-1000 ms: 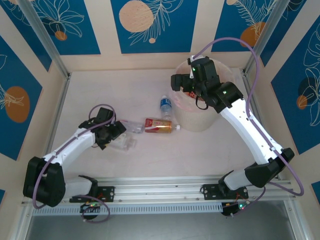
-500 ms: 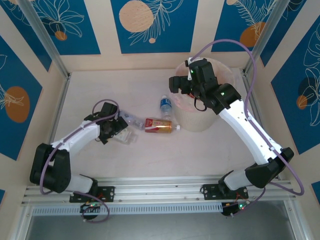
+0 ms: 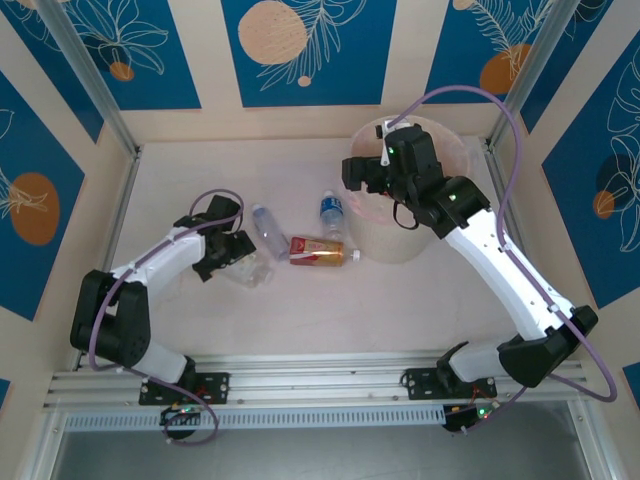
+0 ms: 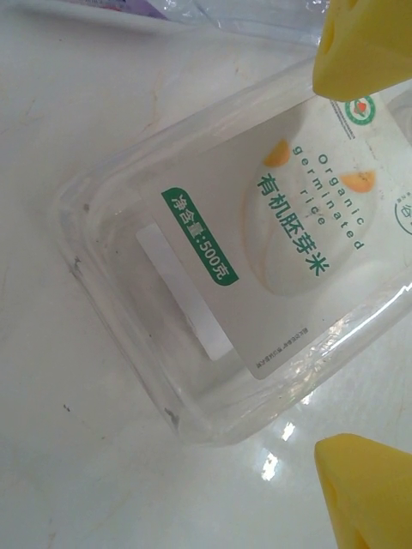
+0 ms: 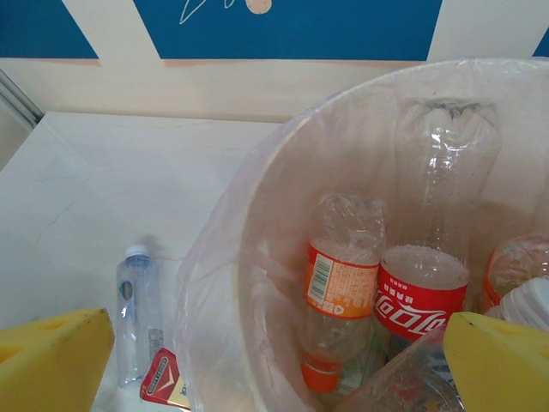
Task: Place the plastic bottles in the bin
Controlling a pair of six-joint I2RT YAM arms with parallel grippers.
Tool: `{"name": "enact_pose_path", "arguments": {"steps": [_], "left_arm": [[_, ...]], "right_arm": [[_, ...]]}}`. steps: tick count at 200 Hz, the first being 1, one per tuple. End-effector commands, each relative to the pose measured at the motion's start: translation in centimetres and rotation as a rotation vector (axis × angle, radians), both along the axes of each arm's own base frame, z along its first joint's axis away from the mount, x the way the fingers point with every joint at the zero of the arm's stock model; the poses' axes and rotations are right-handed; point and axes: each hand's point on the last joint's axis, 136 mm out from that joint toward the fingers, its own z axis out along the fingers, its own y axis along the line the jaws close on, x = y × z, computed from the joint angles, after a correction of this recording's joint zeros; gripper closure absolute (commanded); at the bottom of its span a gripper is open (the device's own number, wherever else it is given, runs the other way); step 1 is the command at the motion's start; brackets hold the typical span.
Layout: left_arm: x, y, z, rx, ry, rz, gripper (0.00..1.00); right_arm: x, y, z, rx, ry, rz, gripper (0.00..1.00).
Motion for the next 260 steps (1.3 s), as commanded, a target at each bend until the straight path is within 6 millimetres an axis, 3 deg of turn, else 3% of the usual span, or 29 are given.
{"name": "enact_pose_path", "arguments": {"steps": [1, 24, 74, 154, 192, 216, 239, 260], "left_arm": [[-0.1, -0.3, -0.7, -0.04, 0.02, 0.006, 0.01], [0.2, -1.1, -1.5, -0.09, 0.021, 0.021, 0.01], [0.6, -0.3, -2.4, -0.045, 0.031, 0.058, 0.0], [2.8, 0.3, -2.5, 0.113, 0.129, -0.194, 0.03], [3.4, 0.2, -1.7, 0.103, 0.142, -0.344, 0.04], [2.7, 1.3, -1.3, 0.142, 0.202, -0.418, 0.0], [2.0, 1.7, -0.9, 0.141, 0.221, -0.431, 0.0], [1.8, 0.8, 0.1, 0.082, 0.184, -0.412, 0.0]], "right_arm": [[-0.3, 0.3, 1.1, 0.031, -0.037, 0.016, 0.01], [-0.3, 0.6, 0.9, 0.033, -0.029, 0.033, 0.01], [-0.4, 0.8, 0.8, 0.041, -0.027, 0.038, 0.01], [-0.3, 0.5, 0.8, 0.038, -0.029, 0.032, 0.01], [-0.6, 0.1, 1.0, 0.043, -0.032, 0.021, 0.01], [-0.7, 0.0, 1.2, 0.052, -0.038, 0.017, 0.01], [-0.7, -0.1, 1.2, 0.057, -0.038, 0.015, 0.01], [-0.6, 0.0, 1.0, 0.059, -0.034, 0.014, 0.01]]}}
